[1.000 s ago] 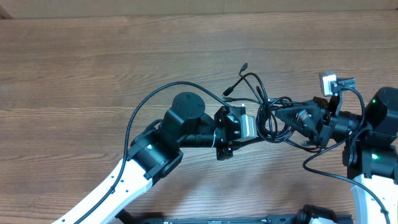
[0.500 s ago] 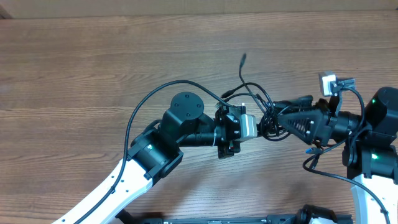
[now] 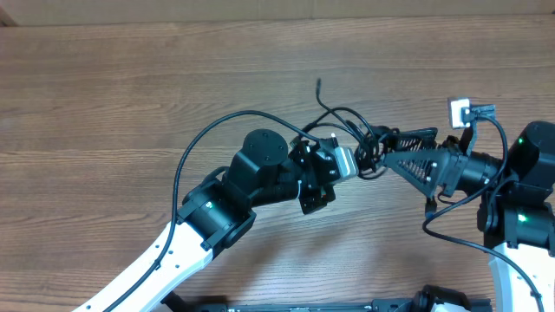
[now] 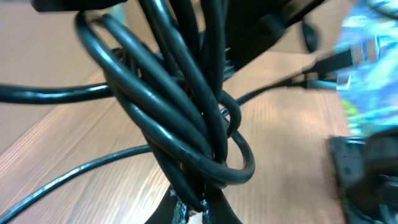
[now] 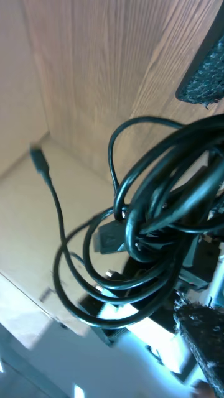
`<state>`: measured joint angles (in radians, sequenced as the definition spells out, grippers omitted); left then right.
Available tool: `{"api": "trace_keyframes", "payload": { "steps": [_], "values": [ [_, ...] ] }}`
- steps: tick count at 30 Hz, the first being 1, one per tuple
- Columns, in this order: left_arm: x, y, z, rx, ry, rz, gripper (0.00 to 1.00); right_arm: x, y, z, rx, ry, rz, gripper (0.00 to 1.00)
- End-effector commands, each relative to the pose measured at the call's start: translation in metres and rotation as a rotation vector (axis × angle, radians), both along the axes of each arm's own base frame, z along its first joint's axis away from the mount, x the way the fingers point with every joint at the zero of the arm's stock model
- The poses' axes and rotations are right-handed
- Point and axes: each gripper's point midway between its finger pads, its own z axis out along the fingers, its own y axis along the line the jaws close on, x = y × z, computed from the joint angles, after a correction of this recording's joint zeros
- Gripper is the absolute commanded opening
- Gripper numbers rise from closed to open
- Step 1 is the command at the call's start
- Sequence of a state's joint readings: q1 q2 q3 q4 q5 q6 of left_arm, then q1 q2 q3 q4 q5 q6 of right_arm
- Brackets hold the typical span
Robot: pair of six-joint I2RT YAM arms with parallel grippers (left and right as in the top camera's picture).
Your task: Untangle cables
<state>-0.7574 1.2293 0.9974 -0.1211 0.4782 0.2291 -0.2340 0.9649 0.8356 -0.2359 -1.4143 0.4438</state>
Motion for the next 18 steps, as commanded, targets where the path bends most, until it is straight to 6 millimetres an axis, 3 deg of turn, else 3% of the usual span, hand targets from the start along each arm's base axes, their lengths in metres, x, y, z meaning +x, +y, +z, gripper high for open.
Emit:
{"api": "trace_keyframes", "payload": {
  "steps": [1,6,18],
  "values": [
    [0.031,0.015,0.001,0.016,0.009,0.21,0.04,0.012,-0.005,-0.003,0.007,0.082,-0.087,1.0],
    [0.044,0.024,-0.001,0.027,0.009,0.31,0.04,0.016,-0.007,-0.005,0.02,0.129,-0.114,1.0],
    [0.051,0.025,0.01,-0.064,0.088,0.383,0.04,0.014,-0.006,-0.008,0.035,0.182,-0.11,1.0]
  ]
}}
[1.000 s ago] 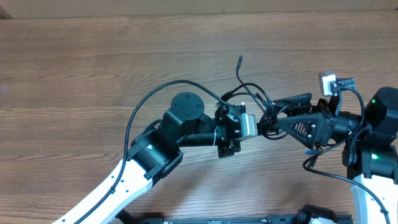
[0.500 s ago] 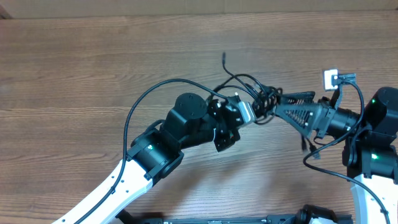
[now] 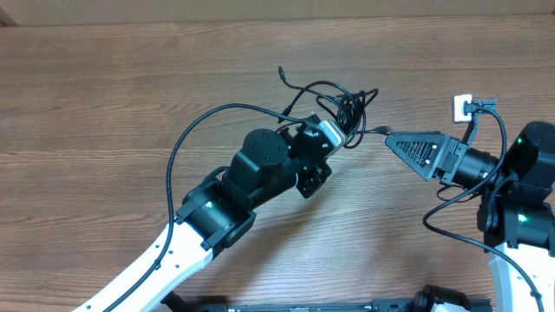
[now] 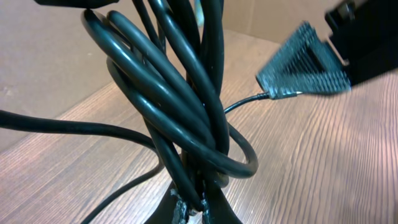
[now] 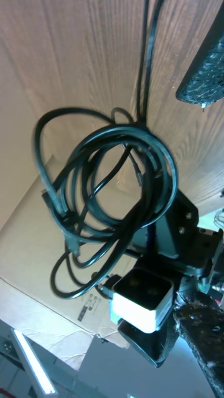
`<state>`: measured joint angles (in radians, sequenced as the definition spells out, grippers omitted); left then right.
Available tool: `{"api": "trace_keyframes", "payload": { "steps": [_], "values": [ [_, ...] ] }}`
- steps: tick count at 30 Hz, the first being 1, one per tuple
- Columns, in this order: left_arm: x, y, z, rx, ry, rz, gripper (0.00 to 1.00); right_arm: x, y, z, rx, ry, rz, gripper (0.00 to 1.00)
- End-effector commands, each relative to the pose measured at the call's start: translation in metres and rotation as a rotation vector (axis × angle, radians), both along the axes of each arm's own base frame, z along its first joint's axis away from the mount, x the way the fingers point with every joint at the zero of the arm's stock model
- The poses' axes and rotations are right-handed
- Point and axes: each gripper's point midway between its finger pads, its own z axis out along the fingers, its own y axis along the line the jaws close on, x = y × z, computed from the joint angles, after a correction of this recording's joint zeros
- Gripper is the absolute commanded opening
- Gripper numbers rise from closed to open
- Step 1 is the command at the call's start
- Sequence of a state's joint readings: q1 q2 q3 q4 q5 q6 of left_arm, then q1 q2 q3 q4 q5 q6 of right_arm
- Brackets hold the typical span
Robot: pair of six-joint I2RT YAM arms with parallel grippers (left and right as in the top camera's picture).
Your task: Untangle cables
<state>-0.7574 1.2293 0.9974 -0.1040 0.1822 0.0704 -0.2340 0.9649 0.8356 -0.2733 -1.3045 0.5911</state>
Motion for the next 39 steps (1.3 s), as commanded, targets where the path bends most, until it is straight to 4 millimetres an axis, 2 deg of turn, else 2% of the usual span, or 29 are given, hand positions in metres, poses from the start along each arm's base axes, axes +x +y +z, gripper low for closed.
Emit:
{"api": "trace_keyframes", "payload": {
  "steps": [1,5,16,20,25,31,37,39],
  "values": [
    [0.006,0.001,0.013,-0.068,0.026,0.058,0.04,-0.002,0.001,0.001,0.004,0.004,0.006,1.0],
    [0.007,0.0,0.017,-0.102,0.042,0.063,0.04,-0.003,0.002,0.002,0.006,0.0,0.017,1.0],
    [0.004,-0.009,0.038,-0.274,0.137,0.085,0.04,-0.007,0.014,0.001,-0.008,-0.02,0.057,0.91],
    [0.0,-0.011,0.032,-0.257,0.153,0.078,0.04,-0.008,0.016,0.002,-0.04,-0.086,0.065,0.95],
    [-0.004,-0.008,0.013,-0.197,0.209,0.089,0.04,-0.008,0.016,-0.001,-0.132,-0.271,0.085,0.98],
    [-0.024,-0.016,0.003,-0.167,0.273,-0.023,0.04,-0.004,0.013,-0.011,-0.229,-0.378,0.065,0.95],
    [-0.054,-0.031,0.005,-0.156,0.274,-0.232,0.04,-0.005,0.016,-0.028,-0.298,-0.372,0.065,0.98],
    [-0.057,-0.033,0.002,-0.152,0.291,-0.255,0.04,-0.006,0.019,-0.03,-0.303,-0.366,0.071,0.96]
  ]
}}
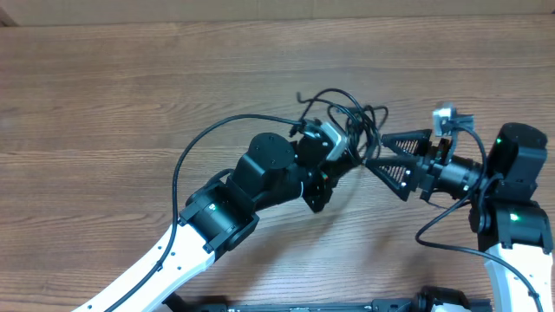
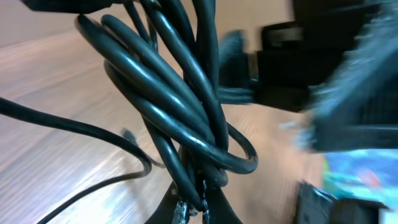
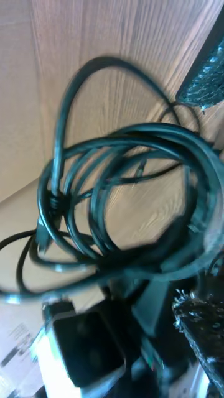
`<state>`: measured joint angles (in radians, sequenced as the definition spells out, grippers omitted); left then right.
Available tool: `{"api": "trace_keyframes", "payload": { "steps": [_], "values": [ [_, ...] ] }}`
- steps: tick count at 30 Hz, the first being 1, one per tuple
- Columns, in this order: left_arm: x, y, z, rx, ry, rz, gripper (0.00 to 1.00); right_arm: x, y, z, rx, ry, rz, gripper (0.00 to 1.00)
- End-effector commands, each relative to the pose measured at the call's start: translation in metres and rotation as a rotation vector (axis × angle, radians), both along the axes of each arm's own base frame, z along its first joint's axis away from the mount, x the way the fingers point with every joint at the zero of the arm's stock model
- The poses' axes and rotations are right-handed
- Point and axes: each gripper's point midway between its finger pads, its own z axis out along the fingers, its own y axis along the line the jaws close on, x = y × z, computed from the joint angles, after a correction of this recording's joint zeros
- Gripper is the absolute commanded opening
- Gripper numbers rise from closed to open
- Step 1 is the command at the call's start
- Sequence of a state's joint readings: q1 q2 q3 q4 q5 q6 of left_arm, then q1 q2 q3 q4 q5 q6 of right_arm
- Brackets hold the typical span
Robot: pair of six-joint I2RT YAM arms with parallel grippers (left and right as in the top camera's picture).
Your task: Untangle cables
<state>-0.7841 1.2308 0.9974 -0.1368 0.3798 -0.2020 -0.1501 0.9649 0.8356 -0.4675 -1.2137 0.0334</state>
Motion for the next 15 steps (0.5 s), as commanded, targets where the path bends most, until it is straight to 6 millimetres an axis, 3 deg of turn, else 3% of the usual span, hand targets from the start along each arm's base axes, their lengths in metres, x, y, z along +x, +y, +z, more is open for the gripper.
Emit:
{"api": "trace_keyframes", "payload": {
  "steps": [1,13,15],
  "values": [
    [-0.018,-0.01,0.004,-0.018,-0.009,-0.131,0.04,0.001,0.005,-0.002,-0.057,-0.069,0.007,0.95],
    [-0.016,-0.021,-0.011,-0.011,0.034,-0.169,0.04,-0.001,0.01,-0.006,-0.064,-0.049,0.017,0.78],
    [-0.02,-0.024,-0.006,-0.035,0.026,-0.203,0.04,0.002,0.007,-0.01,-0.08,-0.036,-0.01,0.68]
  ]
}}
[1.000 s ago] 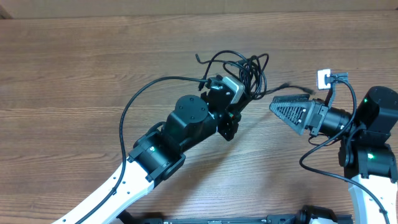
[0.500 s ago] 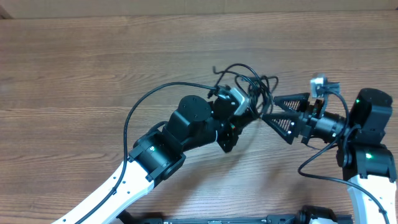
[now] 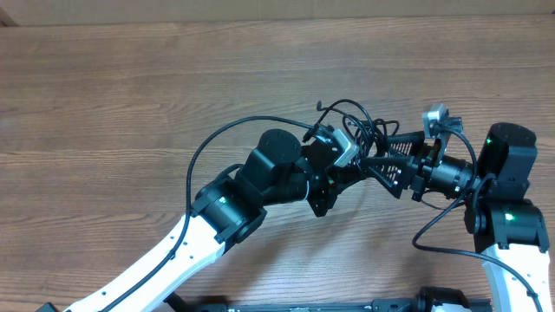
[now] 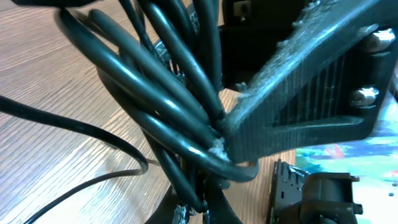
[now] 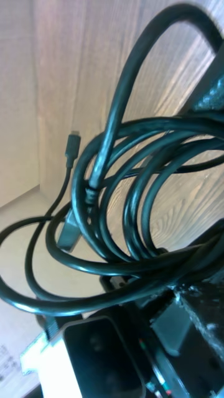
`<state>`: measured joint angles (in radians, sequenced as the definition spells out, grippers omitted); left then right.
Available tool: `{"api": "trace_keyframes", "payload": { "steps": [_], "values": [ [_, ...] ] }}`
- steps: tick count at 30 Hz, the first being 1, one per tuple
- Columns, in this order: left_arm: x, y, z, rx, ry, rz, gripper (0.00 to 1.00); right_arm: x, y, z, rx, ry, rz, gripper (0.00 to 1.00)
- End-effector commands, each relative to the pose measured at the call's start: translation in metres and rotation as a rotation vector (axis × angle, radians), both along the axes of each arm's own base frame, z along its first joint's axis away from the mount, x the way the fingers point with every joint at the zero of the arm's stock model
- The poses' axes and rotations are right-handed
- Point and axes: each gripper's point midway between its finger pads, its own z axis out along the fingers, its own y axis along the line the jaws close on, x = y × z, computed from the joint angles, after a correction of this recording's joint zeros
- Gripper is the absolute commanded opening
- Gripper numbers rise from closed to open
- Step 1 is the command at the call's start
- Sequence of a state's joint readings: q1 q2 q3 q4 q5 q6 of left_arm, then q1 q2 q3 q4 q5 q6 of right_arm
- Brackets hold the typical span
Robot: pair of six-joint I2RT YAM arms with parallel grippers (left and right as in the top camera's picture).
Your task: Untangle cables
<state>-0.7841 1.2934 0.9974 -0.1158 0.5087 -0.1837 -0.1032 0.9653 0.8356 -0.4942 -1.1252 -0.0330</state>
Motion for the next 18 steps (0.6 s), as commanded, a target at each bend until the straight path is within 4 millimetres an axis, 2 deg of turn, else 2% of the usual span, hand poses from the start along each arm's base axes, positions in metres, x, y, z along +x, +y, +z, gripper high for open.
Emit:
{"api": "trace_keyframes", "payload": {
  "steps": [1,2,4,5,14,18],
  "values": [
    [-0.01,-0.009,0.012,-0.05,-0.024,-0.091,0.04,0.001,0.0,-0.003,-0.022,0.002,-0.016,0.63],
    [-0.011,-0.01,0.014,-0.058,-0.029,-0.097,0.04,0.003,-0.002,-0.006,-0.034,0.014,-0.035,0.57],
    [-0.011,-0.011,0.017,-0.067,-0.037,-0.101,0.04,0.007,-0.007,-0.013,-0.061,0.034,-0.079,0.38],
    [-0.011,-0.011,0.017,-0.067,-0.043,-0.102,0.04,0.009,-0.009,-0.016,-0.073,0.045,-0.097,0.32],
    [-0.012,-0.011,0.018,-0.064,-0.07,-0.122,0.04,0.023,-0.028,-0.035,-0.109,0.179,-0.271,0.21],
    [-0.011,-0.01,0.019,-0.067,-0.085,-0.121,0.04,0.029,-0.037,-0.04,-0.103,0.244,-0.359,0.19]
  ]
}}
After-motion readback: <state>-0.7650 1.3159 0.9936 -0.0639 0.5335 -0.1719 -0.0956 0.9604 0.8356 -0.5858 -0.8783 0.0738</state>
